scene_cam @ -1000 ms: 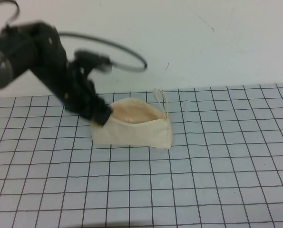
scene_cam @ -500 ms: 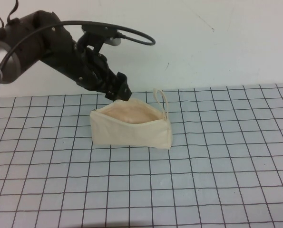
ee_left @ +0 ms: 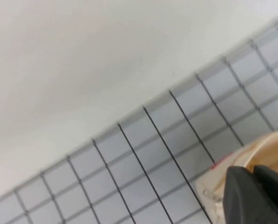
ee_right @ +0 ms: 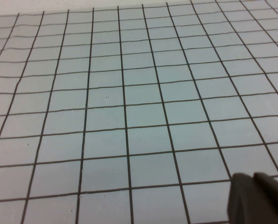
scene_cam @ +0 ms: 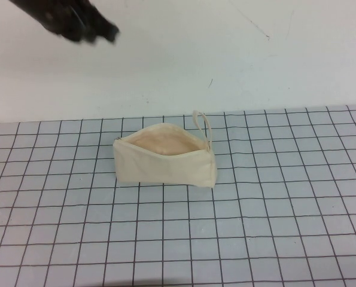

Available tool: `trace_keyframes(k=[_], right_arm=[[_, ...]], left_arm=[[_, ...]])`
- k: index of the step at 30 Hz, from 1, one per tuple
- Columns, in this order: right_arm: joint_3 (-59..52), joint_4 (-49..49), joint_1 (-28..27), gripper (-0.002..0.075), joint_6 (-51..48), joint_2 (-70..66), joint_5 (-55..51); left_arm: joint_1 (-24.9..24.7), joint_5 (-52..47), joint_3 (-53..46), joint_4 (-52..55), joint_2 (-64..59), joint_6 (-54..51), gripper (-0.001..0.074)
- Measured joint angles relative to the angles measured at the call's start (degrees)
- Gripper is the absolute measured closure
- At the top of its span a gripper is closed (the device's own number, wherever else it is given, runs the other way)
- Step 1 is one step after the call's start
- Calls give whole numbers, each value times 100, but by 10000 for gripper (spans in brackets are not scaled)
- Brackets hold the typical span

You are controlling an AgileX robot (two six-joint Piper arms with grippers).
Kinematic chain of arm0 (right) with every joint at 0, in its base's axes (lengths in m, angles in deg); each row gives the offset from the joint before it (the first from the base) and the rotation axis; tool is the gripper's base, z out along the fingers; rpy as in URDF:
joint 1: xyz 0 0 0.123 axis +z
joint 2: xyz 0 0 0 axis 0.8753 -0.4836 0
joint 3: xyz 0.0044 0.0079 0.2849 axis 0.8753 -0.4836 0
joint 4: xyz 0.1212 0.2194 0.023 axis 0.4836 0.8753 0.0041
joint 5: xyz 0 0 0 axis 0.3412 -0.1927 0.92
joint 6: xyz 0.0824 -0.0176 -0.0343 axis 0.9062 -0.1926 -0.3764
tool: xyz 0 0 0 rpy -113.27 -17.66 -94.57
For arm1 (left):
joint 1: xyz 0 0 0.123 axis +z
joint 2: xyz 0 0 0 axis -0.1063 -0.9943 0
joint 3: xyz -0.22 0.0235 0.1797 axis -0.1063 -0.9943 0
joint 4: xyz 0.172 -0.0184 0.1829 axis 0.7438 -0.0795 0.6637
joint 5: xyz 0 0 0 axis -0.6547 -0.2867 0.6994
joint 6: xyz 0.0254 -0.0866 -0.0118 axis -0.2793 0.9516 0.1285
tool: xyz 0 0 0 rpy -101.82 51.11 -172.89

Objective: Put eraser into pencil case

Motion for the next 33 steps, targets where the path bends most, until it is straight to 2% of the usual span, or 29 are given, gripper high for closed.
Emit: trace_keyframes(k=[9, 13, 22, 27, 33], right_arm=[[0, 0, 0, 727, 0, 0, 0], [0, 0, 0, 727, 5, 0, 0], [0, 0, 0, 727, 14, 0, 0], [0, 0, 0, 727, 14, 0, 0], [0, 0, 0, 727, 14, 0, 0]], left_arm=[[0, -35, 85, 71, 1974, 73, 735], [0, 228, -336, 59, 2944, 73, 735], [0, 1322, -3300, -51, 5377, 108, 735], [0, 1796, -5024, -493, 5992, 116, 735], [0, 3125, -7045, -1497, 6677, -115, 735]])
